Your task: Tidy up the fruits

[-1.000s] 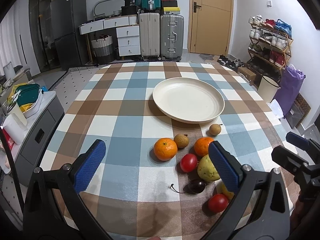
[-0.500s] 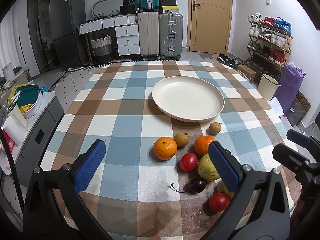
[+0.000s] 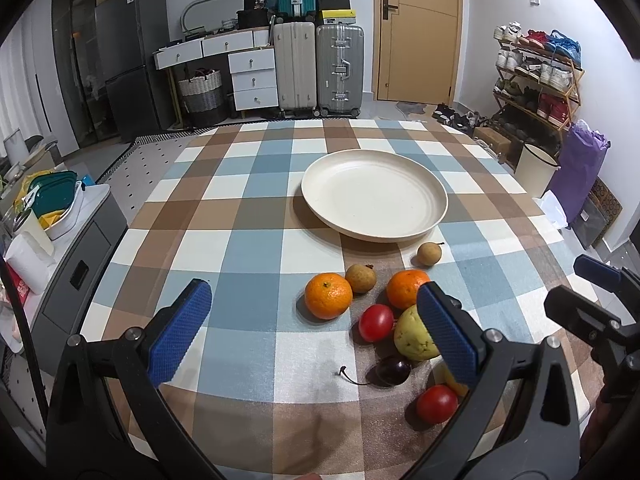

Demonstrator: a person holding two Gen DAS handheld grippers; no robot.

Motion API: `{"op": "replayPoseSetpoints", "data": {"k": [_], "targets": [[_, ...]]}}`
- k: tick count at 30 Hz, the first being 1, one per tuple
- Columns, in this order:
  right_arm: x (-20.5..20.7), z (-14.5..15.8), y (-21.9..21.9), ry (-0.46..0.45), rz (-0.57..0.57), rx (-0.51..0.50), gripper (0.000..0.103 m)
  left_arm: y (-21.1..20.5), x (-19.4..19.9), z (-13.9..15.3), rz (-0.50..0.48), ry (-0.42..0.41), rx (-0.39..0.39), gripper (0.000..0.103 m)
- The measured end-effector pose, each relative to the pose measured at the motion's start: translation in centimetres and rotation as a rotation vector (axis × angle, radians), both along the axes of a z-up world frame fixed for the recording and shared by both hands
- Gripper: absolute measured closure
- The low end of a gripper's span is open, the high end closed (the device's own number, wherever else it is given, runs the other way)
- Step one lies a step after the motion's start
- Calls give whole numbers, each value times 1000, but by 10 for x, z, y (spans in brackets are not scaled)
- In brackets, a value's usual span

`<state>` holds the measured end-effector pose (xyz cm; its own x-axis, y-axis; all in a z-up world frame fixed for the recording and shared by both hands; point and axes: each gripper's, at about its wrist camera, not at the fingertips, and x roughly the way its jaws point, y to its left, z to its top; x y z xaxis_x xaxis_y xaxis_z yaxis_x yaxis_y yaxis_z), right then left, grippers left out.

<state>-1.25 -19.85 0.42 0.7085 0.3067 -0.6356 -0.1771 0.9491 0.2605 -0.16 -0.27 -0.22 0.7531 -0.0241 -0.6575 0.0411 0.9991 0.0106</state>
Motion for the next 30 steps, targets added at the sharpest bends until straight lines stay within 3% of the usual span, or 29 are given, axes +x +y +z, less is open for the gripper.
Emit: {"op": "replayPoseSetpoints", "data": {"k": [23, 30], "targets": [[-10, -2, 8, -9, 66, 9, 0, 0, -1, -5, 7, 11, 1, 1], [-14, -18, 12, 41, 100, 34, 0, 4, -2, -10, 11, 29, -14, 1]]}}
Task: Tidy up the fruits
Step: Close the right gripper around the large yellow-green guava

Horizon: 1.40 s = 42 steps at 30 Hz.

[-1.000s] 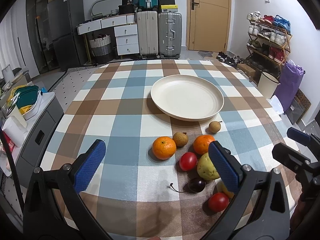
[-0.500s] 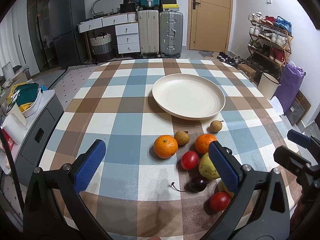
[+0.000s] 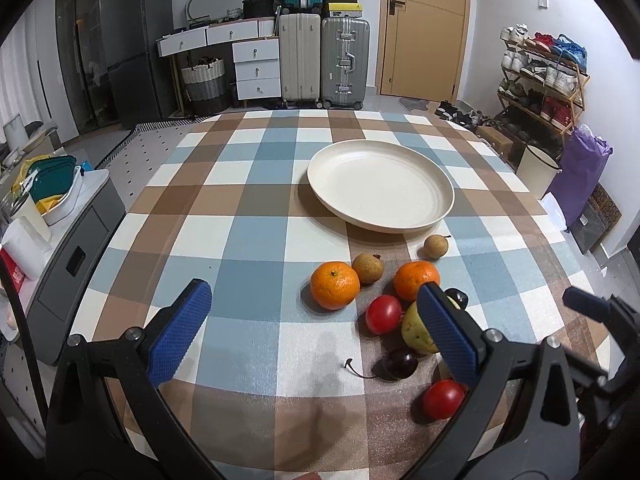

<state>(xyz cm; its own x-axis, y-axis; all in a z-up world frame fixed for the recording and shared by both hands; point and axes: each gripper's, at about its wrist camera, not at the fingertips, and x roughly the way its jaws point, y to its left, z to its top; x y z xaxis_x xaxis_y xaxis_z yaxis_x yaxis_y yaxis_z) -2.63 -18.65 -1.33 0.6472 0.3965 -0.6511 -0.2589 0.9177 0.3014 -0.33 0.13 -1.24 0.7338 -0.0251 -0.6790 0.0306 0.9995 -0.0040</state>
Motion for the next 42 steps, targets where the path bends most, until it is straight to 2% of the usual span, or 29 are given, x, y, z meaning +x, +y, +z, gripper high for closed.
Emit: {"op": "replayPoseSetpoints", "data": {"k": [22, 26, 36, 42], "targets": [[8, -44, 14, 118, 57, 38, 1, 13, 3, -3, 19, 34, -28, 1], [11, -49, 13, 143, 61, 54, 14, 16, 4, -4, 19, 40, -41, 1], [14, -55, 16, 163, 60, 49, 28, 16, 5, -7, 21, 48, -51, 1], [13, -51, 23, 149, 90, 43, 48, 18, 4, -7, 6, 34, -60, 1]]}}
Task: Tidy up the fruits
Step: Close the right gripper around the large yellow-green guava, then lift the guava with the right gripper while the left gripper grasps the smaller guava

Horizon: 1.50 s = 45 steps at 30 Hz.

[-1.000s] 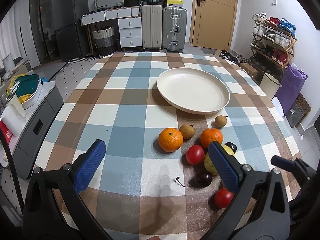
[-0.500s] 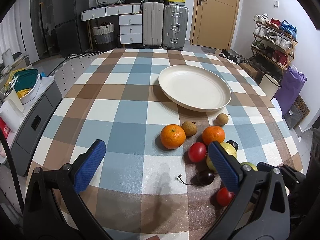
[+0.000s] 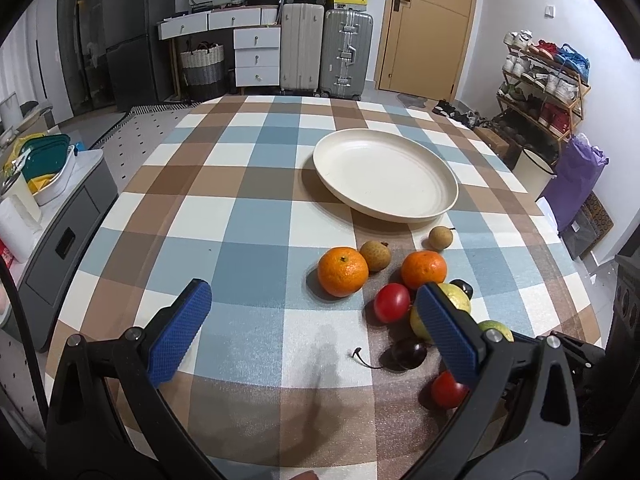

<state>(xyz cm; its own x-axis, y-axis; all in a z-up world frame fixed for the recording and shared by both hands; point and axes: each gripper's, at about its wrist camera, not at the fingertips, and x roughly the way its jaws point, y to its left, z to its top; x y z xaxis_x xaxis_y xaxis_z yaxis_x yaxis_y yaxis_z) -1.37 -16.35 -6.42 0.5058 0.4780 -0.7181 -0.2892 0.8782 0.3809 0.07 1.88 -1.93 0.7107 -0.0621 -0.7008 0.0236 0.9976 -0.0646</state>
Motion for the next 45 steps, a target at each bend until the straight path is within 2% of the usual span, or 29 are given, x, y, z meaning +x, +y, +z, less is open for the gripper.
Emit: {"op": "replayPoseSetpoints", "data": {"k": [1, 11, 14, 19, 27, 34, 40, 45], "targets": [[0, 1, 1, -4, 2, -4, 51, 0, 0, 1, 0, -4, 3, 1], [1, 0, -5, -3, -16, 12, 51, 9, 2, 2, 2, 19, -28, 1], [1, 2, -11, -5, -32, 32, 51, 13, 3, 0, -27, 29, -72, 1], [0, 6, -16, -22, -44, 37, 51, 23, 6, -8, -21, 59, -158, 1], [-1, 10, -28, -41, -66, 52, 51, 3, 7, -11, -100, 54, -116, 1], [-6, 12, -40, -72, -98, 42, 51, -30, 13, -17, -180, 106, -93, 1], [-11, 12, -51, -84, -124, 44, 51, -48, 19, -26, -209, 137, -83, 1], [-15, 11, -61, -91, -143, 41, 51, -64, 23, -29, -245, 141, -60, 1]]}}
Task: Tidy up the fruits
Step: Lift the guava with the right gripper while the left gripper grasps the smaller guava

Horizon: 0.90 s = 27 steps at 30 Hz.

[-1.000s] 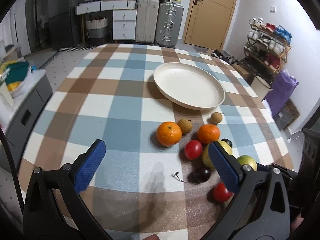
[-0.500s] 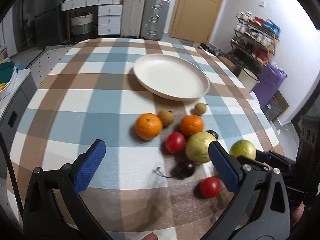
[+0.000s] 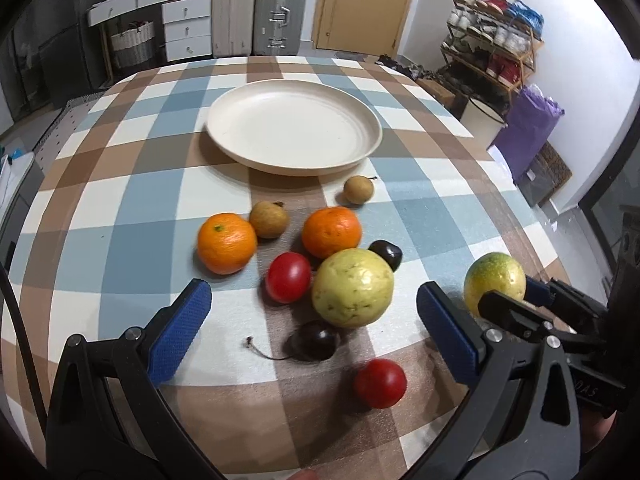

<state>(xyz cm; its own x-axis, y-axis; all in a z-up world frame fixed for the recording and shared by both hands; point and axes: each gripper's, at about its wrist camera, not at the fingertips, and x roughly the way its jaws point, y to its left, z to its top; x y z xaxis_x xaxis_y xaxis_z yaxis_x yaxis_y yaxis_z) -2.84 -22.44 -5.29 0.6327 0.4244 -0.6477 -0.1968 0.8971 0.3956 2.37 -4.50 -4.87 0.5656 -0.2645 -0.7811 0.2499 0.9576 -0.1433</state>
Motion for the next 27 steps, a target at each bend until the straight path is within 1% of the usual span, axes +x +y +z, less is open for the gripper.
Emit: {"op": "replayPoseSetpoints", "data": {"k": [4, 6, 8, 14, 19, 24, 27], "targets": [[-1, -1, -12, 3, -28, 27, 51, -11, 4, -5, -17, -1, 33, 1], [-1, -1, -15, 1, -38, 37, 51, -14, 7, -8, -26, 13, 18, 4], [-2, 0, -16, -5, -39, 32, 51, -15, 9, -10, -31, 33, 1, 9], [-3, 1, -17, -13, -40, 40, 51, -18, 12, -12, -44, 53, -26, 18], [-3, -4, -21, -1, -50, 51, 51, -18, 12, -11, -48, 55, -42, 20], [-3, -5, -23, 1, -59, 59, 51, -16, 11, -9, -47, 52, -62, 25], [-3, -5, -23, -3, -59, 61, 51, -16, 10, -8, -48, 53, -58, 28]]}}
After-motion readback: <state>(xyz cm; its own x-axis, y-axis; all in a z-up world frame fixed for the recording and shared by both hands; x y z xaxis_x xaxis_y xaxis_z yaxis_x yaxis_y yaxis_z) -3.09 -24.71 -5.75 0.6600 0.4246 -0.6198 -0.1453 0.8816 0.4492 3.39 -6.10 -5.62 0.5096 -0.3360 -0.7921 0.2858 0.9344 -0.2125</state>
